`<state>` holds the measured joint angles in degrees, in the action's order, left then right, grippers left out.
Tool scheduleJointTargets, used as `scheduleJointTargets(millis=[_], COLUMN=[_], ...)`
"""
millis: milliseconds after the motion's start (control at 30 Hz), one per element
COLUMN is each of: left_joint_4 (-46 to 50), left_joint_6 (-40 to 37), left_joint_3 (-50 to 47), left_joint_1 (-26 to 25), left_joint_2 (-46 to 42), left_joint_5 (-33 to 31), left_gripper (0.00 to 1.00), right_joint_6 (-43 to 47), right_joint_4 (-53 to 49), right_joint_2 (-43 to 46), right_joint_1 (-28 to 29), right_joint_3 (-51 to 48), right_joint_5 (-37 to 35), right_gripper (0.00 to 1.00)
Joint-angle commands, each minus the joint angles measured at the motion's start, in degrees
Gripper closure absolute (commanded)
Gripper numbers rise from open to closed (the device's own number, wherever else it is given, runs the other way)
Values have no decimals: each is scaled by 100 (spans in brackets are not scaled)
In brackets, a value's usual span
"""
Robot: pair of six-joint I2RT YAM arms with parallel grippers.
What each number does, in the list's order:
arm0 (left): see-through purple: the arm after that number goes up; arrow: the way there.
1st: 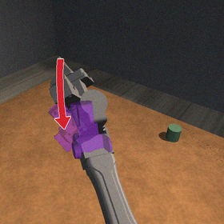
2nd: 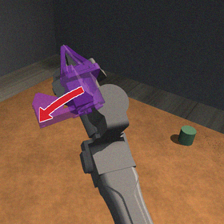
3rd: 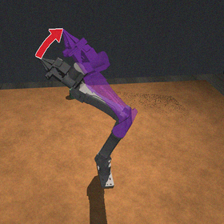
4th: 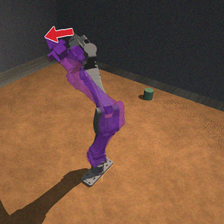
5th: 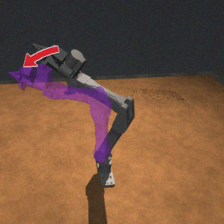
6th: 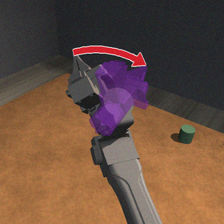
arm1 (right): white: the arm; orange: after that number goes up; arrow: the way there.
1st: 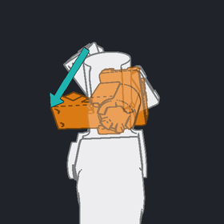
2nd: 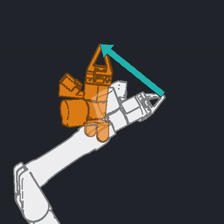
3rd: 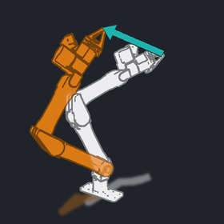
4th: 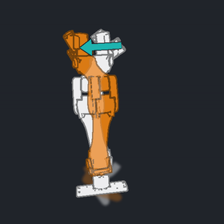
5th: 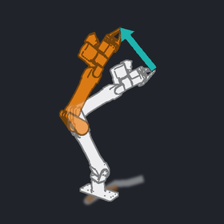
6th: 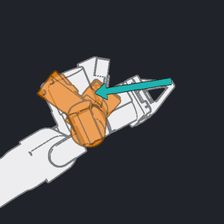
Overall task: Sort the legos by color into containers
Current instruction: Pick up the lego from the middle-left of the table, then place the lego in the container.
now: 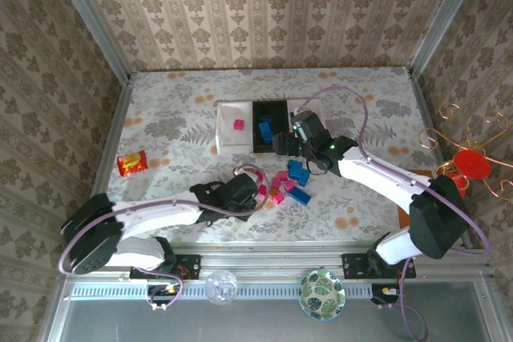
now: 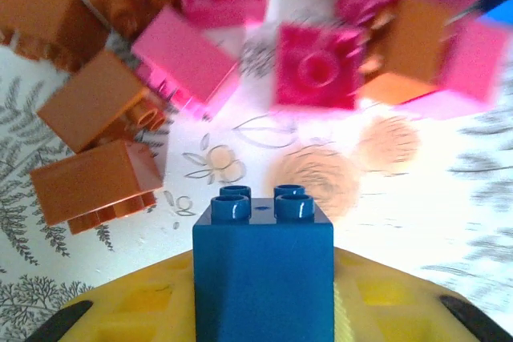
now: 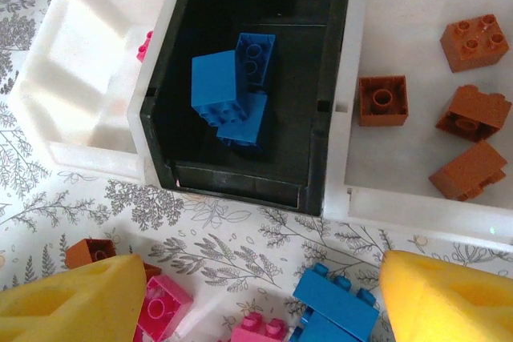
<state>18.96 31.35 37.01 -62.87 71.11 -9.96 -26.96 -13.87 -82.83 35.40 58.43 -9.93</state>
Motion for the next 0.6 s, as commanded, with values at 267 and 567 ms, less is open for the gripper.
scheduleJointTargets(millis=[267, 567], left_joint_4=[-208, -93], left_joint_6=[-633, -1129], left_joint_3=[1655, 4346], left_joint_1=[1364, 1945], left_joint_2=[186, 2867], left_joint_5=[955, 1339], left_gripper=[68, 69], right_joint_6=[-467, -652], right_joint_4=[162, -52], right_joint_2=[1004, 1726], right_joint_1=[-24, 81], right_joint_3=[-1143, -2070], right_joint_5=[-97, -46], right_gripper=[22, 22])
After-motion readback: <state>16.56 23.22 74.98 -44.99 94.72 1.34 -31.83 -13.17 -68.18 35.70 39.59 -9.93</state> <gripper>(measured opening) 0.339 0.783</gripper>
